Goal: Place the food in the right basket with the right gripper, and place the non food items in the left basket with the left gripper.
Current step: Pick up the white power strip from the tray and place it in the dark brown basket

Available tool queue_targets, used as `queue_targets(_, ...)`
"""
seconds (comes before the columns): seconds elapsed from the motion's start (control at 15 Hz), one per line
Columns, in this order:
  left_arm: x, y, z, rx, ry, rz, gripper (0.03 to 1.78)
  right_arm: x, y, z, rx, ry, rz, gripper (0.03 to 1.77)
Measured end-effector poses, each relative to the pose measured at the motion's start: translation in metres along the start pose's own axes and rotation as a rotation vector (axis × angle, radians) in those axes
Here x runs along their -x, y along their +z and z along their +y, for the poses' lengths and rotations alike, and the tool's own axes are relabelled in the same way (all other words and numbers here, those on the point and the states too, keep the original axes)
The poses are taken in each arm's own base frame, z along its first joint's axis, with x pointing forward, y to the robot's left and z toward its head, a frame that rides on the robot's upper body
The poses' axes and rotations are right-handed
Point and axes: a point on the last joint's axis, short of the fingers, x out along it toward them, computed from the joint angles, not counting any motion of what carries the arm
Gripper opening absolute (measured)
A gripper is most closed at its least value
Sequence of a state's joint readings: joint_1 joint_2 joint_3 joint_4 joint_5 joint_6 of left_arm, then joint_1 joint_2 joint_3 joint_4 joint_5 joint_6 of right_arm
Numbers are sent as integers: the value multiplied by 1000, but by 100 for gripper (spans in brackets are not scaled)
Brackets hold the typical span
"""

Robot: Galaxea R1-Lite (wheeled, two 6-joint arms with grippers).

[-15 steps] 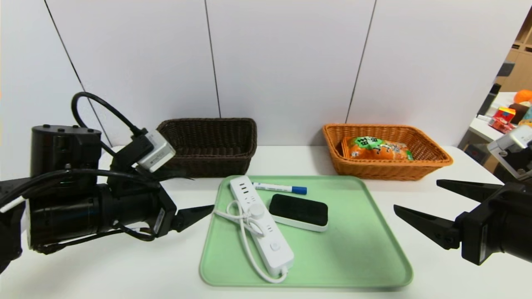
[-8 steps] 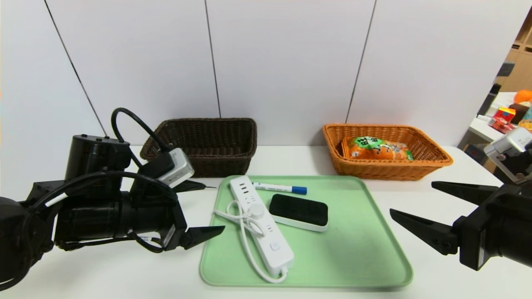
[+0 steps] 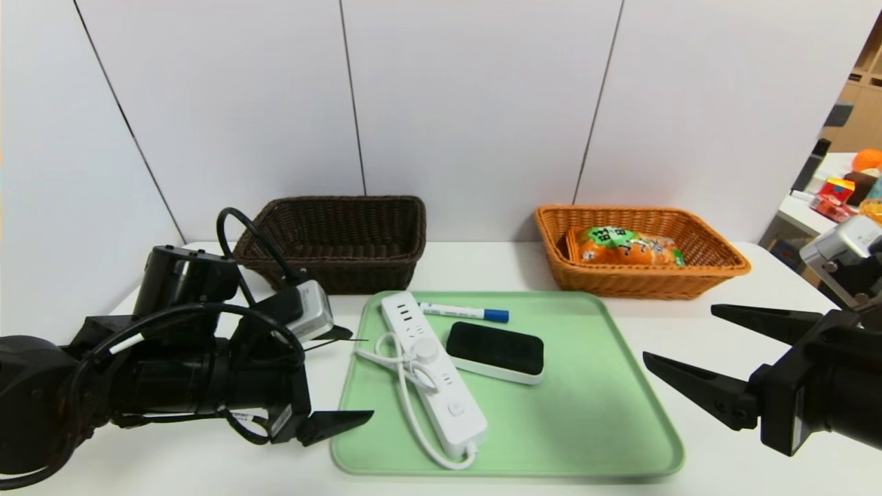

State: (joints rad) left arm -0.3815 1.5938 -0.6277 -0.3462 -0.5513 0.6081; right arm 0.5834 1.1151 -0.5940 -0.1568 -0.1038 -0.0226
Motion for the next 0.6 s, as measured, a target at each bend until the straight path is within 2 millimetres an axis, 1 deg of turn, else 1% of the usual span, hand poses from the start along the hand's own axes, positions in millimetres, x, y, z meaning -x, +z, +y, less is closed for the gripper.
queue_targets(0.27, -9, -4, 4, -35, -17, 12, 169, 0, 0, 1, 4, 6, 0, 170)
queue_targets(0.6, -26, -4, 18, -44, -1, -4, 169, 0, -1, 2, 7, 13, 4, 170)
